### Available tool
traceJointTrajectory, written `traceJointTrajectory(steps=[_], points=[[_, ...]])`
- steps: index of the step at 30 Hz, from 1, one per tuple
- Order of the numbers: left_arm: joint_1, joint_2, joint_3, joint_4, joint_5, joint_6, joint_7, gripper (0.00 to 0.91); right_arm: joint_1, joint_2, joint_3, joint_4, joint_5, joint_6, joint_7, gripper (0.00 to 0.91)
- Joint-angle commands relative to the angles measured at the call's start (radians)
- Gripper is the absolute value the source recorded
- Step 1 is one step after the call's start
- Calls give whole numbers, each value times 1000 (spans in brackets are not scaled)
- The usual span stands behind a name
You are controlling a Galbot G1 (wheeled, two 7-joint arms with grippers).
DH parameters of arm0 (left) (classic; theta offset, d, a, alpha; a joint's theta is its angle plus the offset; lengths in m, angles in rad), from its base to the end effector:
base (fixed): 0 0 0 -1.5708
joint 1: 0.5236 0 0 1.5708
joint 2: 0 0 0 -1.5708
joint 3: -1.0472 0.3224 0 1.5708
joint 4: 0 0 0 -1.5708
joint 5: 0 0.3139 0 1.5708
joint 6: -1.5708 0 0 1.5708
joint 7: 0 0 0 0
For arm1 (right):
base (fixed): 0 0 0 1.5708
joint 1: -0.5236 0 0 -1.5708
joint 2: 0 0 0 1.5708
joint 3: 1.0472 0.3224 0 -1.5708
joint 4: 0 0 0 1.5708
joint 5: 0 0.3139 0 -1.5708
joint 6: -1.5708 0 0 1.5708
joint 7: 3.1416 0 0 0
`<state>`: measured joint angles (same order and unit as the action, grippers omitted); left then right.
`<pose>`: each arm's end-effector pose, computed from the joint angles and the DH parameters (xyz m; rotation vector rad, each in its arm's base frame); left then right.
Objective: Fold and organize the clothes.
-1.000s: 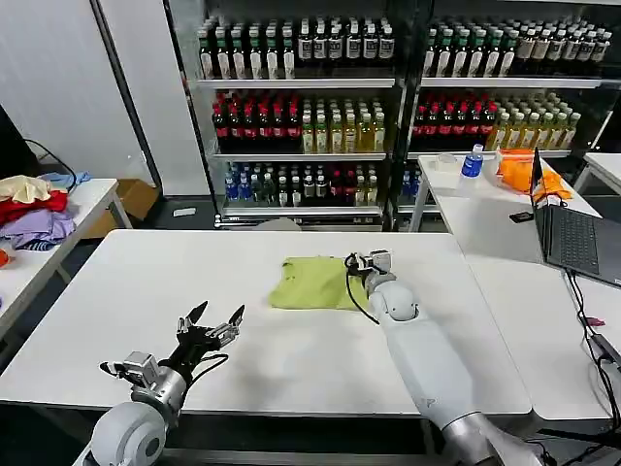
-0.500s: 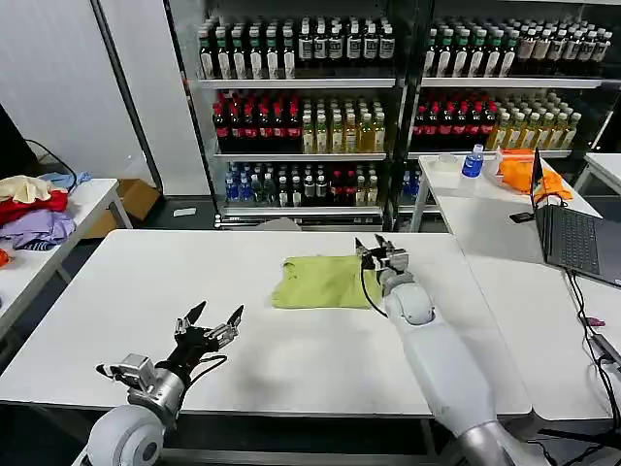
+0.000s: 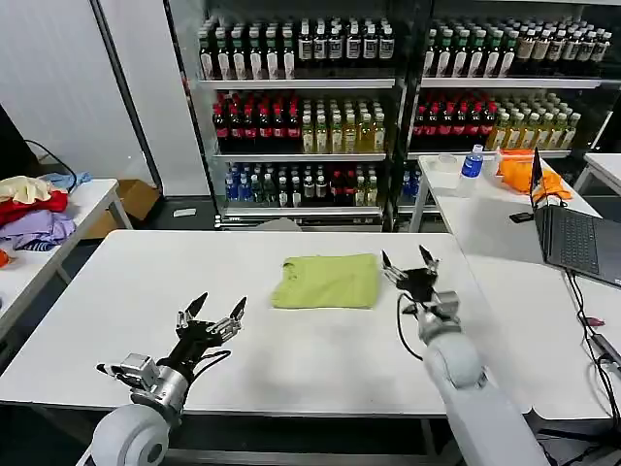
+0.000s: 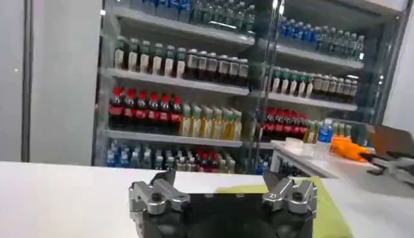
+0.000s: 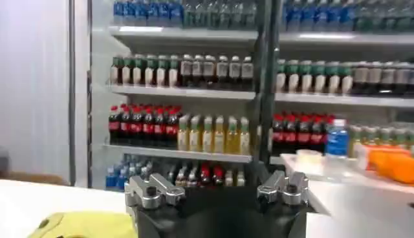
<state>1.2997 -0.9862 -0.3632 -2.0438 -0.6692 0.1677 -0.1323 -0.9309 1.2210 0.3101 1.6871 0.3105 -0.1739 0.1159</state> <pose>0.2236 0.0618 -0.2376 -0.3994 -2.9770 0.1929 0.3364 -0.0359 -0.2540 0.1830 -3.1215 0.0966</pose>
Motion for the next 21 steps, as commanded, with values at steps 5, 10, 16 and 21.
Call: traceJointTrajectory(steps=[5,10,16,21], points=[[1,-23,8,-10,26,-3,0,907,-368,-61,141,330,-11,-19,29,907],[9,-31,4,-16,31,-3,-1,907,-367,-48,126,334,-26,-23,27,907],[20,-35,-4,-23,40,-1,-1,907,-368,-45,122,345,-26,-22,26,907],[28,-40,-9,-24,58,-2,-1,907,-372,-41,120,356,-45,-9,33,907]])
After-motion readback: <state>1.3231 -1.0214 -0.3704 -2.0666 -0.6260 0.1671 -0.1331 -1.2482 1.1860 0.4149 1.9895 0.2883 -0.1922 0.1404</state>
